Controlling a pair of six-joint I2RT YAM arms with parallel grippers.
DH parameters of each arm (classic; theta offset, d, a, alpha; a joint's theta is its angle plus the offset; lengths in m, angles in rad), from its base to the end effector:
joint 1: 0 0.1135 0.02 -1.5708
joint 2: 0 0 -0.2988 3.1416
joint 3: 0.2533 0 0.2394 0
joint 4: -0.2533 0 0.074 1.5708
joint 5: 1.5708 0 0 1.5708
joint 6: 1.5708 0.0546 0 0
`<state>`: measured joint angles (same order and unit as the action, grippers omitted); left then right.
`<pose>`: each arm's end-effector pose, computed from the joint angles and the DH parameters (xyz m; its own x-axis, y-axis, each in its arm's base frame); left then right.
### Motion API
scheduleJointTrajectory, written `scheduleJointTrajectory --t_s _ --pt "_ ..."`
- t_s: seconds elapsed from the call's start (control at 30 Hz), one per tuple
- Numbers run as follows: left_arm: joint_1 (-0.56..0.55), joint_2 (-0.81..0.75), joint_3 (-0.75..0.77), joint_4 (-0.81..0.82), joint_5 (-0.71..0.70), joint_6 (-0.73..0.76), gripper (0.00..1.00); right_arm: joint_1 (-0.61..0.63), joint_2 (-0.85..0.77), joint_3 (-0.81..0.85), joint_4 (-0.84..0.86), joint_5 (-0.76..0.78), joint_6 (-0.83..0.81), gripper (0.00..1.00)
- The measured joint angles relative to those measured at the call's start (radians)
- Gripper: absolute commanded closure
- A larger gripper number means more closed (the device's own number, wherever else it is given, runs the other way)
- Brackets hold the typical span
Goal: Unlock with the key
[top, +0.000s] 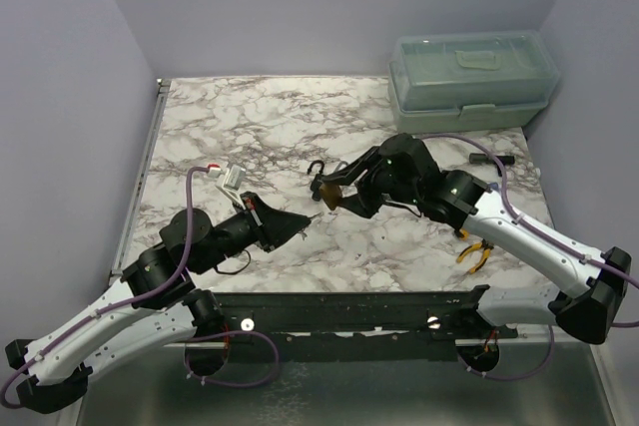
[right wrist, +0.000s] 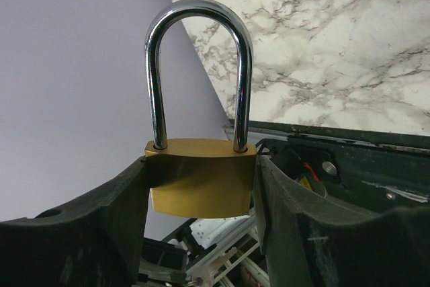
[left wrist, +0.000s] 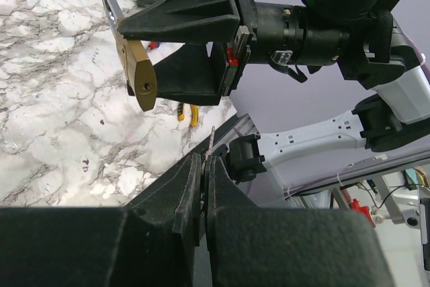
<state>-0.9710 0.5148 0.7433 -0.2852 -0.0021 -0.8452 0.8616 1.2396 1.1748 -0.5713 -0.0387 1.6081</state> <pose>0.0568 -0.0829 0.3643 -0.6379 -0.3925 -0.6626 0.5230 0.4107 -0.7468 0.1686 0.1998 0.3645 -0.7636 0.6435 0.0530 0.4156 0.4271 0.8030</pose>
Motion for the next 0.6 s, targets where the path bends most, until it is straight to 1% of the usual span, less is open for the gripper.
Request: scheduleJointTrajectory --t_s 0.37,0.6 --pt "0.000 -0.002 -0.006 0.008 0.013 -0.009 1.00 0.000 -0.037 -0.030 0.182 -0.087 -0.092 1.00" --pt "0.000 -0.014 -0.005 0.006 0.013 -0.003 1.00 0.000 -0.037 -0.030 0.213 -0.113 -0.118 1.00"
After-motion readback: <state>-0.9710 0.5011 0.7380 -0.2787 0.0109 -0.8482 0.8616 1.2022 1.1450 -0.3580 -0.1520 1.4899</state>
